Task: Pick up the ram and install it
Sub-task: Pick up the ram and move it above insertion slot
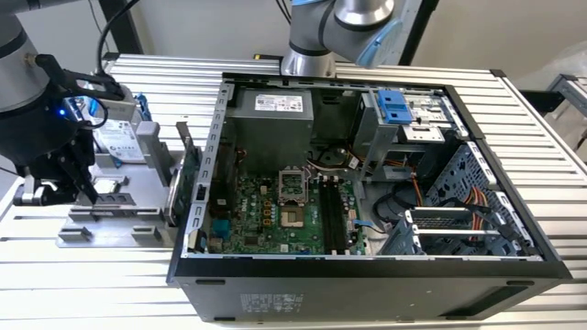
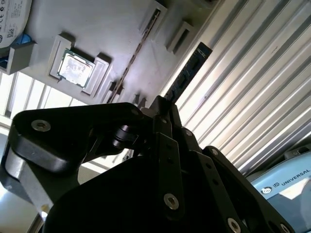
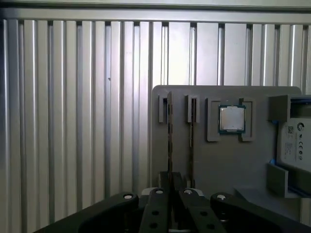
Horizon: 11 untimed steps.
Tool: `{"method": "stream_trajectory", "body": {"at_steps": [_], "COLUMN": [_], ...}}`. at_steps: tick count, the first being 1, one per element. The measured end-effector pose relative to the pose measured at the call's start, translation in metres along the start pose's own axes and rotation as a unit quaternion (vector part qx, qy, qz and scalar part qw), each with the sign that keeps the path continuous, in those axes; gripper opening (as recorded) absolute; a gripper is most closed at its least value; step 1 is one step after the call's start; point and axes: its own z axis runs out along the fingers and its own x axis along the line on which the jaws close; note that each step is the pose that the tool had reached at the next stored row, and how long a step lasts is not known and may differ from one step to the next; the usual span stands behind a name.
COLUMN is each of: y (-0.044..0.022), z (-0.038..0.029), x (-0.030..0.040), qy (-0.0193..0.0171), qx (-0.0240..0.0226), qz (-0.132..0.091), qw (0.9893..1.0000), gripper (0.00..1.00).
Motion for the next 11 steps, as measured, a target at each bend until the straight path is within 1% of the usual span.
{"method": "stream_trajectory", "body": {"at_steps": [3,11], "y": [0.0001,0.0004], "z": [-0.0029,-0.0162], "x": [0.0,-0.0001], "qy": [0.0,0.0], "qx": [0.0,0.0002], "qz": [0.0,0.0], "qw": [1.0,1.0], "gripper": [0.0,0.0]}}
